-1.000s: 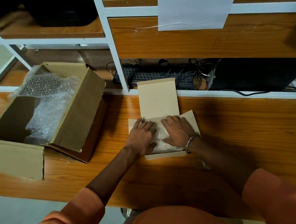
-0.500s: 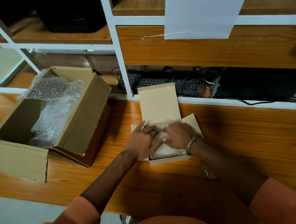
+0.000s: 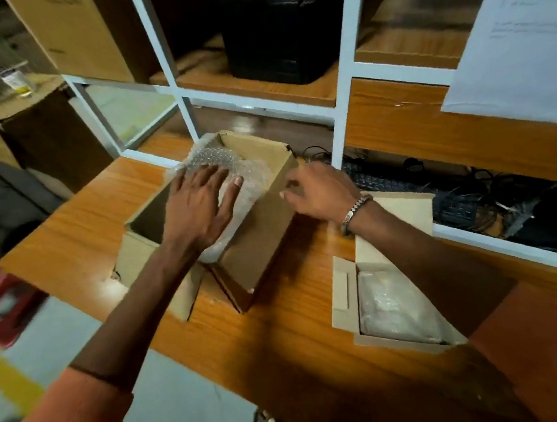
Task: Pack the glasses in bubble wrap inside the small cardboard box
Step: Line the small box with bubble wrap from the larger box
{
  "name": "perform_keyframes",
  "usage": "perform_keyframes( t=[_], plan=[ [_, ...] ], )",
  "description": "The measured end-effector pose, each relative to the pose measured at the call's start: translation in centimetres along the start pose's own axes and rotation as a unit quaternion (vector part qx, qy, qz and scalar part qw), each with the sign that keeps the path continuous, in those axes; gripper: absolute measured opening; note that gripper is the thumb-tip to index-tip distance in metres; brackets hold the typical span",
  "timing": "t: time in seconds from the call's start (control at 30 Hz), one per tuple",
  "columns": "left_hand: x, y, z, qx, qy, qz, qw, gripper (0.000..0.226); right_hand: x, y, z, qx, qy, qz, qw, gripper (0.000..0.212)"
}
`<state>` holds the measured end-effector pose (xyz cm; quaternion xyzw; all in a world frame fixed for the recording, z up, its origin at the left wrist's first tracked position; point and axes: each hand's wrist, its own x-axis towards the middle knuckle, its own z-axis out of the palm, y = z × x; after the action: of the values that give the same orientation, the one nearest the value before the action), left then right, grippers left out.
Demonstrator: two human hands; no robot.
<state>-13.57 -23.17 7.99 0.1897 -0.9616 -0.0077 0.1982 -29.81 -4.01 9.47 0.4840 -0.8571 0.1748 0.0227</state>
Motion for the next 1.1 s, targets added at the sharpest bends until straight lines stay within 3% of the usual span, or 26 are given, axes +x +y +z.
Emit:
perform_keyframes(
  t=[0.23, 0.47, 0.73, 0.83, 0.93, 1.0, 1.1],
  plan=[
    [-1.9, -12.5, -1.0, 0.031, -0.101, -0.062, 0.992, 0.088, 9.8, -6.8, 4.3, 0.013, -0.028, -0.039, 0.999, 0.025],
    [-0.7, -15.0, 0.4, -0.001, -0.132, -0.037, 0.991, 0.081, 15.0, -9.6, 8.7, 0.048, -0.181, -0.088, 0.978, 0.033],
    [4.4, -14.1, 1.5, -0.013, -0.133, 0.001, 0.991, 0.089, 15.3, -8.7, 10.2, 0.023, -0.098, 0.016, 0.995, 0.012],
    [6.2, -13.2, 1.8, 0.002, -0.142, 0.04, 0.989, 0.066, 14.6, -8.5, 9.0, 0.033, -0.102, -0.01, 0.994, 0.013],
    [6.7, -12.2, 1.4, -0.01, -0.084, 0.07, 0.994, 0.038, 13.5, -7.3, 6.8, 0.037, -0.078, -0.018, 0.996, 0.009],
    [7.1, -10.6, 0.4, -0.042, -0.015, 0.082, 0.996, 0.032, 12.8, -6.3, 5.3, 0.048, -0.03, -0.009, 0.998, 0.026],
    [8.5, -6.6, -1.7, -0.09, 0.073, 0.102, 0.988, 0.025, 11.7, -6.2, 2.7, 0.055, -0.005, 0.007, 0.998, 0.076]
  ],
)
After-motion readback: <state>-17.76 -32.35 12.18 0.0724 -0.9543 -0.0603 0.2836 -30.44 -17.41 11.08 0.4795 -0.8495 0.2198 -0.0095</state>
